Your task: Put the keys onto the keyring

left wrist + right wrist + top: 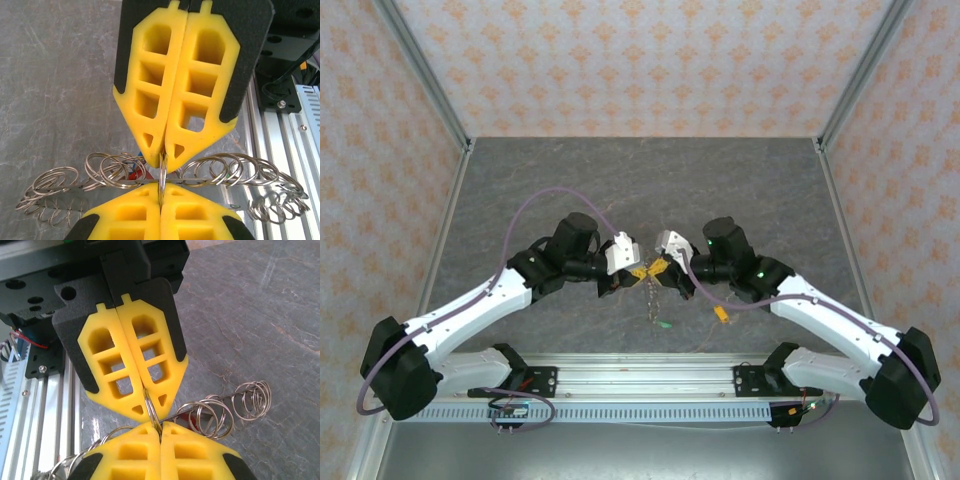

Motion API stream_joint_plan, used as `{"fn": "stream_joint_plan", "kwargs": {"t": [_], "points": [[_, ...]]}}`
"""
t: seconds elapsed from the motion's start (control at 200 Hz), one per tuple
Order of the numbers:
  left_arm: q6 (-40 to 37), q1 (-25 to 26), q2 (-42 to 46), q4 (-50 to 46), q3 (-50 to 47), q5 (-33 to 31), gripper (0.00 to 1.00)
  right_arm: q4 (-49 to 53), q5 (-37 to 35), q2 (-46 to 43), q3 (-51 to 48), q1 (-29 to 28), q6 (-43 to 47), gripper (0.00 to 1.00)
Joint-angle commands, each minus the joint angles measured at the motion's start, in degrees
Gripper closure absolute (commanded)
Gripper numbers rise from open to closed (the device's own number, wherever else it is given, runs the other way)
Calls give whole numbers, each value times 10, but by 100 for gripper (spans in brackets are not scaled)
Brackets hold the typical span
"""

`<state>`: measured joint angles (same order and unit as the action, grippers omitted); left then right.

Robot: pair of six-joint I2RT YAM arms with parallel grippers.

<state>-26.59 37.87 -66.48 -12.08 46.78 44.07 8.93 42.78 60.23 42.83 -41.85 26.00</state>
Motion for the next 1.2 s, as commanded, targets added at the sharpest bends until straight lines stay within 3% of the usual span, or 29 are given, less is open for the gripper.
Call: {"fn": "stream_joint_plan", "kwargs": {"t": [0.0,0.315,0.45,0.551,0.731,0.756,0.906,1.191], "points": [[46,-4,16,107,-18,30,100,-80,47,-18,-29,9,-35,95],[80,-9,28,173,-48,71,100,-175,108,-20,-77,44,-87,85],[84,-10,27,179,-50,80,100,-196,112,-14,-85,47,-96,85],[80,-10,24,169,-47,79,100,-200,114,-17,-81,48,-101,91],[55,-10,18,122,-31,63,100,-181,112,-17,-62,48,-97,99],[50,-9,17,115,-28,60,96,-176,111,-16,-59,48,-96,100],[19,-9,14,63,-9,42,90,-154,101,-15,-43,48,-88,100],[-14,-5,-1,-2,19,9,88,-60,57,-3,0,27,-36,100]]}}
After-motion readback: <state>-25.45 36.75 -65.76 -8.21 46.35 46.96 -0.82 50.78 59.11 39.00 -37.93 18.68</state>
